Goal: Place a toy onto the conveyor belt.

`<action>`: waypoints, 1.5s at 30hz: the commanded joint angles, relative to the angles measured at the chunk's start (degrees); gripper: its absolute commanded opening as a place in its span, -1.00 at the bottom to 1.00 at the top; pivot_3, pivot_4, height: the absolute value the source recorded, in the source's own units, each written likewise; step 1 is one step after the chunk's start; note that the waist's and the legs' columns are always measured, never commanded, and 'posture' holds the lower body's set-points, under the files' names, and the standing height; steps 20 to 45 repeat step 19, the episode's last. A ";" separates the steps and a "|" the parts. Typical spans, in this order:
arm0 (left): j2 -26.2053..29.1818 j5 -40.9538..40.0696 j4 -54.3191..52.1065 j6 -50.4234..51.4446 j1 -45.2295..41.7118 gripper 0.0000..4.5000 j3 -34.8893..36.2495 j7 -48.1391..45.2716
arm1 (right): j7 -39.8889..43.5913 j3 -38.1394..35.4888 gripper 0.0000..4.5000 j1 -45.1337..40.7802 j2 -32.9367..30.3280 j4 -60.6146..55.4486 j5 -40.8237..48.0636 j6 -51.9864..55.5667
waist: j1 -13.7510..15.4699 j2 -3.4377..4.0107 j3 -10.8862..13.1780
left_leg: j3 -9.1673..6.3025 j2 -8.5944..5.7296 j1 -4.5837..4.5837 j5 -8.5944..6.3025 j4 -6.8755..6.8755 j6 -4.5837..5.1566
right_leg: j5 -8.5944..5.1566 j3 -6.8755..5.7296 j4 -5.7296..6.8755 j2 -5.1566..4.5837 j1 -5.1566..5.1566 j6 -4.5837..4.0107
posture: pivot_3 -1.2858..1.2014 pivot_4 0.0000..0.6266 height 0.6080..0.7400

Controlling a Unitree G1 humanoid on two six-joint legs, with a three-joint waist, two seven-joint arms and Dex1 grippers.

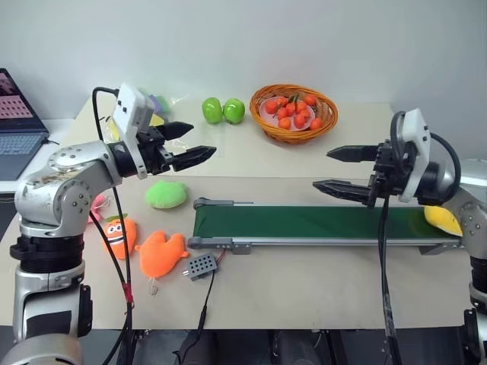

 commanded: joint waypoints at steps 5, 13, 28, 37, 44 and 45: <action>-0.15 -0.09 -1.12 -0.96 -1.07 0.99 0.81 0.17 | 0.07 -2.42 1.00 -1.55 -1.04 -1.34 1.56 -0.22 | -0.02 0.00 0.00 | 0.00 0.00 0.01 0.00 0.00 0.00 | 0.00 0.00 0.00 0.00 0.00 0.00 | 0.03 -0.52 0.97; 0.04 0.46 -1.65 -1.18 -0.35 0.99 0.34 0.12 | 0.29 -2.00 1.00 -1.72 -0.65 -1.14 1.45 -0.53 | 0.00 0.00 0.00 | 0.00 0.00 0.00 0.00 0.00 0.00 | 0.00 0.00 0.00 0.00 0.00 0.00 | 0.03 -0.52 0.97; -0.03 0.39 -2.29 -0.54 -0.34 0.99 1.30 0.90 | 0.85 -1.27 1.00 -2.56 -0.29 -0.30 1.02 -1.12 | -0.01 0.00 0.00 | 0.00 0.00 0.00 0.00 0.00 0.00 | 0.00 0.00 0.00 0.00 0.00 0.00 | 0.03 -0.52 0.97; -0.03 0.39 -2.29 -0.54 -0.34 0.99 1.30 0.90 | 0.85 -1.27 1.00 -2.56 -0.29 -0.30 1.02 -1.12 | -0.01 0.00 0.00 | 0.00 0.00 0.00 0.00 0.00 0.00 | 0.00 0.00 0.00 0.00 0.00 0.00 | 0.03 -0.52 0.97; -0.03 0.39 -2.29 -0.54 -0.34 0.99 1.30 0.90 | 0.85 -1.27 1.00 -2.56 -0.29 -0.30 1.02 -1.12 | -0.01 0.00 0.00 | 0.00 0.00 0.00 0.00 0.00 0.00 | 0.00 0.00 0.00 0.00 0.00 0.00 | 0.03 -0.52 0.97; -0.03 0.39 -2.29 -0.54 -0.34 0.99 1.30 0.90 | 0.85 -1.27 1.00 -2.56 -0.29 -0.30 1.02 -1.12 | -0.01 0.00 0.00 | 0.00 0.00 0.00 0.00 0.00 0.00 | 0.00 0.00 0.00 0.00 0.00 0.00 | 0.03 -0.52 0.97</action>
